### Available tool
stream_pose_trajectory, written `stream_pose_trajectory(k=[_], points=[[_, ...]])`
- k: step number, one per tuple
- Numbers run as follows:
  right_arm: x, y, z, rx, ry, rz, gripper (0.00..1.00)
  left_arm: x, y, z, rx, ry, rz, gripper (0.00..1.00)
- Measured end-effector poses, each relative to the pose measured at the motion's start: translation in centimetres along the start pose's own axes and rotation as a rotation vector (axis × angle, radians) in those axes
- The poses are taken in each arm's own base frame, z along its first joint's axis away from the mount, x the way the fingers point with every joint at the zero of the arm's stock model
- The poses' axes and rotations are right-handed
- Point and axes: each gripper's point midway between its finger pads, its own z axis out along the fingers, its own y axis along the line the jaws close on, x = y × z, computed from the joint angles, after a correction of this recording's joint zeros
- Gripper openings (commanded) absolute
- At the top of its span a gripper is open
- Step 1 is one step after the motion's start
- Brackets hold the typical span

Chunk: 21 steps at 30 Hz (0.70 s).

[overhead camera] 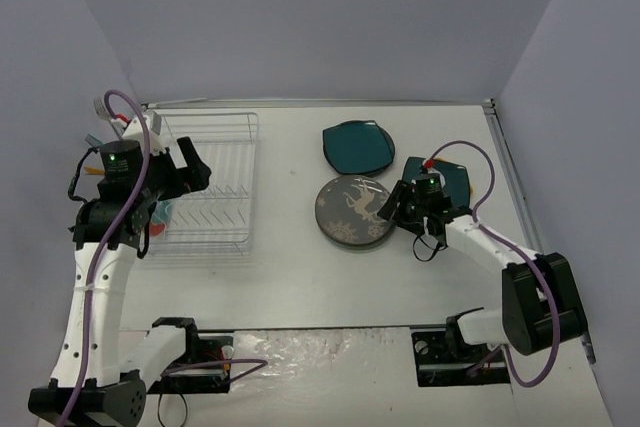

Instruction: Load the plates into the dish rack

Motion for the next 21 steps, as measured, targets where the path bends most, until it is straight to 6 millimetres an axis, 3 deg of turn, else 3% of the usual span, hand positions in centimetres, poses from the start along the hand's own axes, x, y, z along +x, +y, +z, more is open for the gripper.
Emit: stream_pose_trajectory(k=[3,6,14,15,19,21], points=[[-0.1,-0.3,0.4,0.015,-0.008,0.001,0.45,2.6,-1.0,-0.2,0.055,0.06,-0.004,0.97],[-0.1,-0.5,0.8,0.026,-0.012,0.002,0.42,4.0,-1.3,-0.6,0.077,0.091,-0.003,0.97],[-0.1,-0.4,2.1,0.029,-0.021,0.006,0.39,4.7,-2.1,-1.3,0.115,0.1,0.005,0.97],[-0.1,-0.3,2.2,0.029,-0.024,0.008,0.36,4.8,-2.2,-1.3,0.12,0.102,0.006,0.97],[-0.3,-0.4,2.7,0.035,-0.037,0.016,0.07,4.9,-2.6,-1.3,0.135,0.108,0.01,0.97],[-0.3,-0.9,2.9,0.055,-0.043,0.023,0.0,5.0,-2.6,-1.3,0.139,0.11,0.009,0.97]])
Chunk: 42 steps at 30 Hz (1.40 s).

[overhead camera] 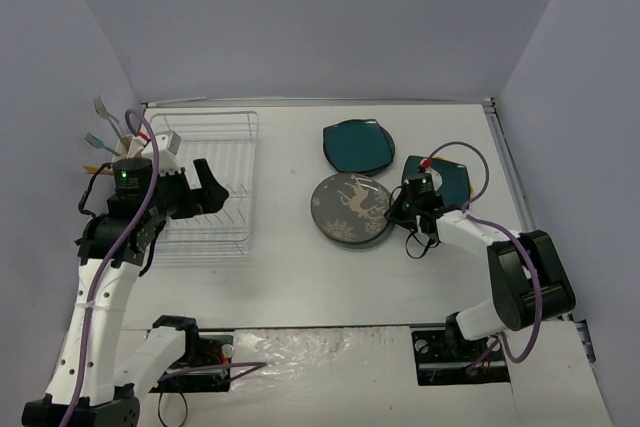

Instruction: Load the plates into the dish rack

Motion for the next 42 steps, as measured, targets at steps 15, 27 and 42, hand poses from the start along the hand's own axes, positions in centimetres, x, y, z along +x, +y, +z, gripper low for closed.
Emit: stream_pose_trajectory(k=[15,27,42], points=[[-1.2,0.2,-4.6,-0.005,-0.063,0.019,0.0,0.1,-0.6,0.1,0.022,0.006,-0.009,0.97],[1.9,-3.6,-6.1,0.03,-0.038,0.107,0.0,0.2,-0.7,0.4,0.029,0.017,-0.009,0.97],[2.2,-5.0,-7.0,-0.006,-0.053,0.158,0.66,0.3,-0.8,0.5,0.032,0.024,-0.007,0.97]])
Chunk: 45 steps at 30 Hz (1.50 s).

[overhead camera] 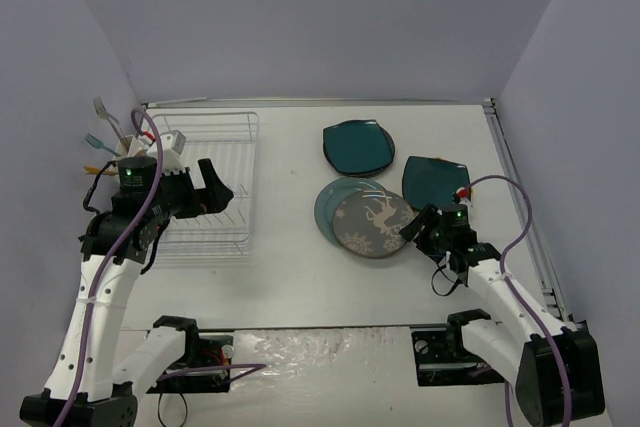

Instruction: Load the plates into the dish rack

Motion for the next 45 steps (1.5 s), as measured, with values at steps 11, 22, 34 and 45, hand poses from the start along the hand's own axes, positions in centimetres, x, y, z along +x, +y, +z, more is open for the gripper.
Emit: stream_pose_trajectory(k=[11,22,34,45], points=[[0.6,1.6,1.6,-0.086,0.049,-0.003,0.77,0.1,0.0,0.2,0.003,0.009,-0.004,0.97],[0.9,2.6,3.8,-0.168,0.065,0.008,0.47,0.3,-0.5,0.3,0.021,0.021,-0.024,0.97],[-0.8,4.4,2.3,-0.278,0.007,0.032,0.01,0.3,-0.8,0.1,0.03,0.016,-0.047,0.97],[-1.4,5.4,-0.2,-0.292,0.025,0.021,0.0,0.1,-4.1,1.1,0.15,0.035,-0.101,0.97]])
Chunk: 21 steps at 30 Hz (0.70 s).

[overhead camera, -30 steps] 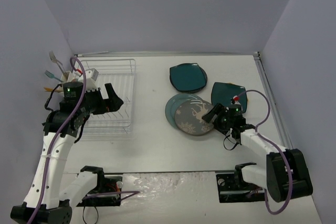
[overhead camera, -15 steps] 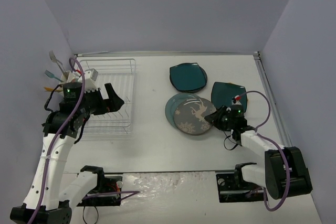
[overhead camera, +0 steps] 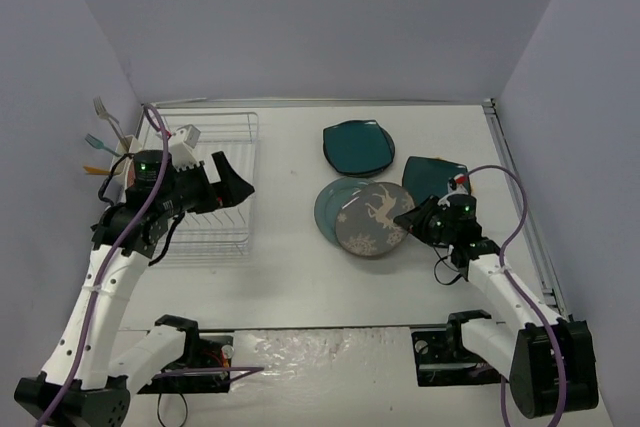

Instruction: Load the plates into the dish rack

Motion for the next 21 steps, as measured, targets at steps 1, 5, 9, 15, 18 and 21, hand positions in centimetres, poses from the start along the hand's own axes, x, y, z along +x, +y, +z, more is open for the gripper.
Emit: stream_pose_trajectory(k=[1,5,9,15,18,21], points=[[-0.2,0.5,-0.1,-0.011,0.006,-0.005,0.0,0.1,-0.6,0.3,0.019,0.006,-0.002,0.97],[-1.7,3.7,-0.8,-0.085,0.009,-0.029,0.0,0.8,-3.1,1.9,0.098,0.047,0.0,0.97],[-3.9,8.5,-2.1,-0.22,-0.009,-0.065,0.0,2.0,-5.3,4.0,0.152,0.106,0.006,0.97],[-5.8,15.2,-4.3,-0.468,-0.014,-0.068,0.0,3.0,-8.1,7.1,0.2,0.164,0.018,0.97],[-6.1,17.1,-4.8,-0.559,0.008,-0.051,0.0,2.4,-9.7,8.2,0.236,0.158,0.017,0.97],[-6.2,18.3,-5.1,-0.622,0.034,-0.032,0.0,1.6,-11.1,8.7,0.276,0.141,0.01,0.97]])
